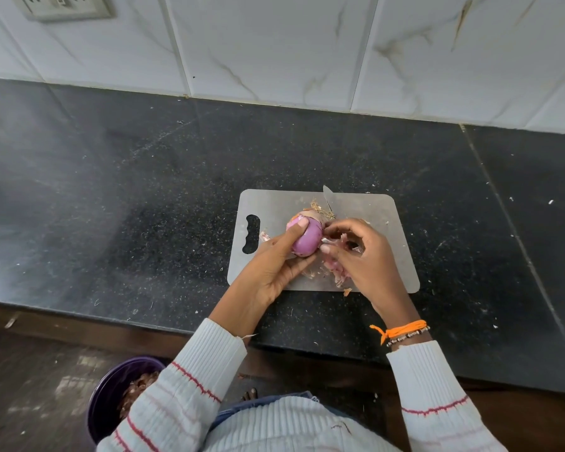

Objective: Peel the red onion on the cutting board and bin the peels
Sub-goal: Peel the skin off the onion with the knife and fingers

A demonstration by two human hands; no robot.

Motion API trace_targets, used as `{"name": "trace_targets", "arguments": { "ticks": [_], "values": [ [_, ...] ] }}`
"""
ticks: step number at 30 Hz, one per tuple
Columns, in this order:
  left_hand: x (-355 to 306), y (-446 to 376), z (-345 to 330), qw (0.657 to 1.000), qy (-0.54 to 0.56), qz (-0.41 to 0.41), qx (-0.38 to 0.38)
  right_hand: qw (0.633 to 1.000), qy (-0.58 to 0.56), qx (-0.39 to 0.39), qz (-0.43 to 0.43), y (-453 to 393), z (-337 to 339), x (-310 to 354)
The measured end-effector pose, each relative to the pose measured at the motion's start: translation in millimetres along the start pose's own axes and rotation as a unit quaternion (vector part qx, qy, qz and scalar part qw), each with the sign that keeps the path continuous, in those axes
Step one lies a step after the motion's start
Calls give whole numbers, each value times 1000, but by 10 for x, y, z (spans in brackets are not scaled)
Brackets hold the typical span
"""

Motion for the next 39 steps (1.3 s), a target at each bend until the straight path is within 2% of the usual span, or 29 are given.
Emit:
{"name": "trace_targets", "arguments": {
  "ticks": [4, 14, 20, 23, 29, 39],
  "values": [
    [3, 13, 24, 1000, -10, 7, -8, 998, 23, -57, 3, -11, -13, 6],
    [-3, 24, 80, 998, -44, 35, -15, 983, 124, -138, -3, 4, 43, -63],
    [-18, 16, 67, 995, -96, -20, 30, 985, 116, -128, 15, -7, 45, -33],
    [-27, 11, 77, 990, -126, -53, 35, 983, 109, -147, 16, 13, 84, 53],
    [-37, 3, 105, 972, -208, -104, 32, 986, 98, -125, 58, 32, 64, 216],
    [-36, 40, 103, 951, -267, -154, 26, 985, 110, -129, 28, 43, 43, 152]
  ]
}}
Point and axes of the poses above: each hand's wrist, its own y-axis away from the middle knuckle, its own z-axis out of the back of the hand, x = y × z, the point moved 4 cm from there along -y, towards the middle knuckle, and after that the axes turned 11 degrees about y, right-handed, at the moved point
